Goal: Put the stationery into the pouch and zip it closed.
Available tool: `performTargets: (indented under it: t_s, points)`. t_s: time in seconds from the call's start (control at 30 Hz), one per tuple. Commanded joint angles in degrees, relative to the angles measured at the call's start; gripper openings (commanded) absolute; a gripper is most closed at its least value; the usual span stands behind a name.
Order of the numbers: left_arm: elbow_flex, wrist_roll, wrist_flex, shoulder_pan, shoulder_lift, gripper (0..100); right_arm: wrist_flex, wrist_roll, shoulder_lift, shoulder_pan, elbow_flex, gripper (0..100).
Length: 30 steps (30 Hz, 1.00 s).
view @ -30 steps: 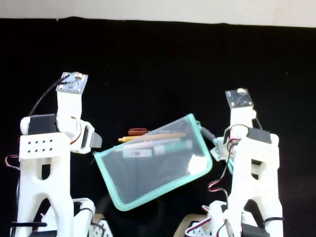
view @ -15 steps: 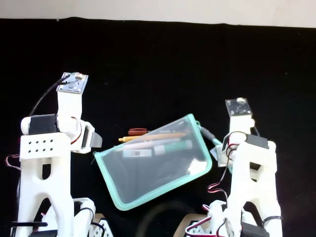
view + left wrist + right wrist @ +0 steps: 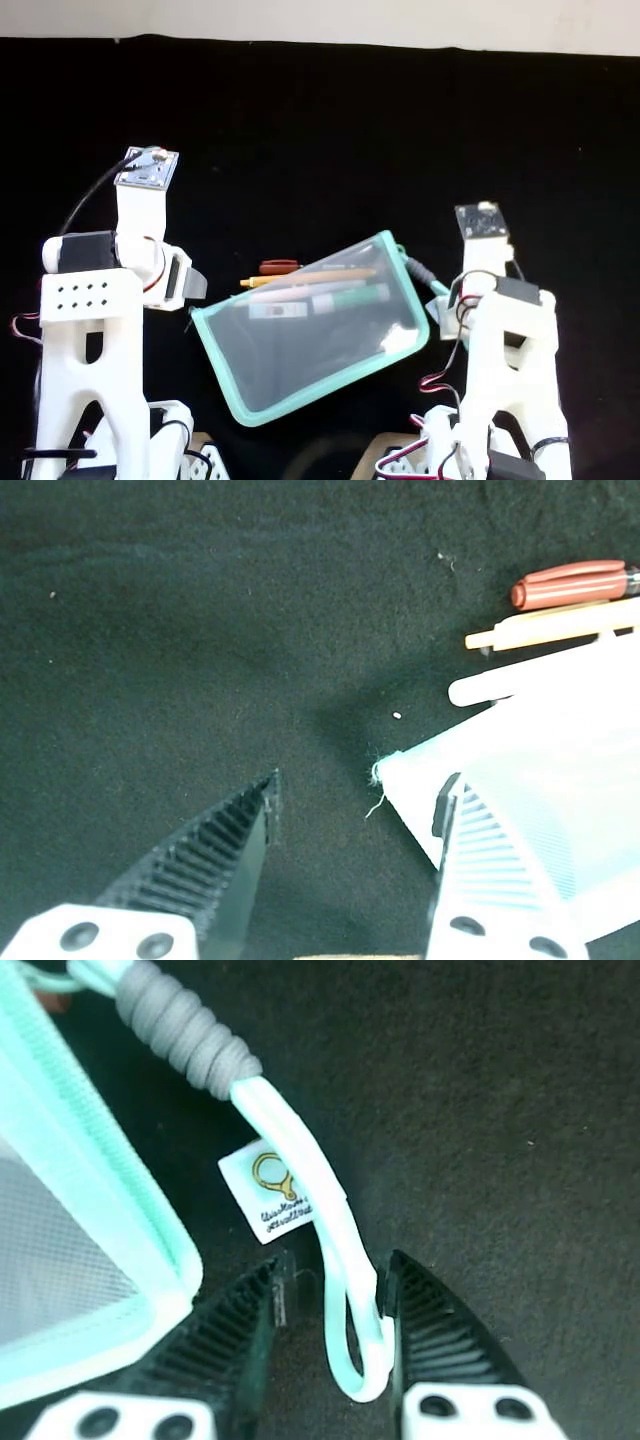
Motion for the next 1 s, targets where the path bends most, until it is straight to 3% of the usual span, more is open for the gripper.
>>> performTargets:
  t_s: [0.0, 0.23, 0.37, 0.87, 0.97]
  points:
    - [-0.3, -0.4, -0.4, 0.6, 0.0, 27, -1.4, 0.8, -0.1, 0.7, 0.0, 14.9]
    - [-0.3, -0.4, -0.4, 0.6, 0.0, 27, -1.5, 0.8, -0.1, 0.7, 0.1, 13.1]
    - [-0.3, -0.4, -0.4, 0.6, 0.0, 27, -1.5, 0.8, -0.1, 0.7, 0.2, 0.1]
    - [-0.3, -0.4, -0.4, 0.6, 0.0, 27, -1.2, 0.3, -0.8, 4.4, -2.4, 0.7]
    - [-0.3, -0.4, -0.4, 0.6, 0.0, 27, 0.6, -2.9, -0.8, 4.4, -6.8, 0.7]
